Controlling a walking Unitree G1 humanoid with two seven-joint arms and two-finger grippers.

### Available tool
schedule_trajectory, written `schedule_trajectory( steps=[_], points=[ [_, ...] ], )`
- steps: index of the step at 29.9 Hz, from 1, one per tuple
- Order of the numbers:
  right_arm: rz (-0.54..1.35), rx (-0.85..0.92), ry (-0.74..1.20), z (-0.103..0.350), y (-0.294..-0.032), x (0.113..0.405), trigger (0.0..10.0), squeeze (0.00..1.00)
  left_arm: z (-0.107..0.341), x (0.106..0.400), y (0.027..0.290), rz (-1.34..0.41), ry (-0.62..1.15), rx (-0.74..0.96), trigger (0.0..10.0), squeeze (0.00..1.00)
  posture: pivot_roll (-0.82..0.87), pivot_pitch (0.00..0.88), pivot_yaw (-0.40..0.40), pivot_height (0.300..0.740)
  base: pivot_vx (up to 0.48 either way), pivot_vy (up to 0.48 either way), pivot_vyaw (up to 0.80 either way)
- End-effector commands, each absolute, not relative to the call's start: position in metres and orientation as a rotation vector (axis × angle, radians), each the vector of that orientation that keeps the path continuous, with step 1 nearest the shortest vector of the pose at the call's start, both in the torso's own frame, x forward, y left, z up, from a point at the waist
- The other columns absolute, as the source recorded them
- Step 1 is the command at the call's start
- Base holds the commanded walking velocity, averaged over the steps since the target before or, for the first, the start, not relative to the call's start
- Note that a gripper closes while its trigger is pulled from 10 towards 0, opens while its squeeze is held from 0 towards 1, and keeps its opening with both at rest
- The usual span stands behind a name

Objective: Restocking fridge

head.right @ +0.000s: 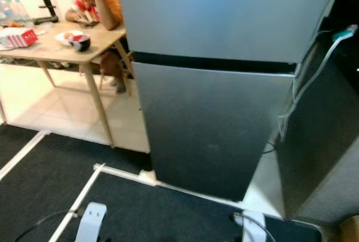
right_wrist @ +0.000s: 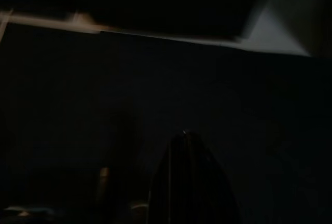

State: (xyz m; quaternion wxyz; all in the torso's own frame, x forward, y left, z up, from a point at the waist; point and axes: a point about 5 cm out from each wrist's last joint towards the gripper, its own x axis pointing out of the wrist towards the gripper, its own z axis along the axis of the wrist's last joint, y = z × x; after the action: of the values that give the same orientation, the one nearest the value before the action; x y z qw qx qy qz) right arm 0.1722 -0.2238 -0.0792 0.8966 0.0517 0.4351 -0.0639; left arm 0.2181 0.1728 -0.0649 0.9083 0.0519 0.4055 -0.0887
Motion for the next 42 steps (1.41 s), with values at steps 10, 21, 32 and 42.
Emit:
schedule_trajectory(
  steps=[10, 21, 32, 42],
  points=[
    [-0.137, 0.107, 0.894, -0.078, -0.226, 0.173, 10.0, 0.0, -0.067, 0.213, 0.177, -0.173, 0.851, 0.098, 10.0, 0.0, -0.1, 0.045, 0.062, 0.74, 0.0, 0.0, 0.8],
    [-0.115, 0.099, 0.884, -0.076, -0.223, 0.179, 10.0, 0.0, -0.059, 0.227, 0.17, -0.17, 0.787, 0.057, 10.0, 0.0, -0.1, 0.043, 0.058, 0.74, 0.0, 0.0, 0.8],
    [-0.111, 0.091, 0.873, -0.073, -0.227, 0.184, 10.0, 0.0, -0.054, 0.233, 0.169, -0.177, 0.765, 0.058, 10.0, 0.0, -0.1, 0.053, 0.054, 0.74, 0.0, 0.0, 0.8],
    [-0.097, 0.082, 0.874, -0.072, -0.227, 0.186, 10.0, 0.0, -0.05, 0.239, 0.165, -0.195, 0.742, 0.071, 10.0, 0.0, -0.1, 0.063, 0.051, 0.74, 0.0, 0.0, 0.8]
  ],
)
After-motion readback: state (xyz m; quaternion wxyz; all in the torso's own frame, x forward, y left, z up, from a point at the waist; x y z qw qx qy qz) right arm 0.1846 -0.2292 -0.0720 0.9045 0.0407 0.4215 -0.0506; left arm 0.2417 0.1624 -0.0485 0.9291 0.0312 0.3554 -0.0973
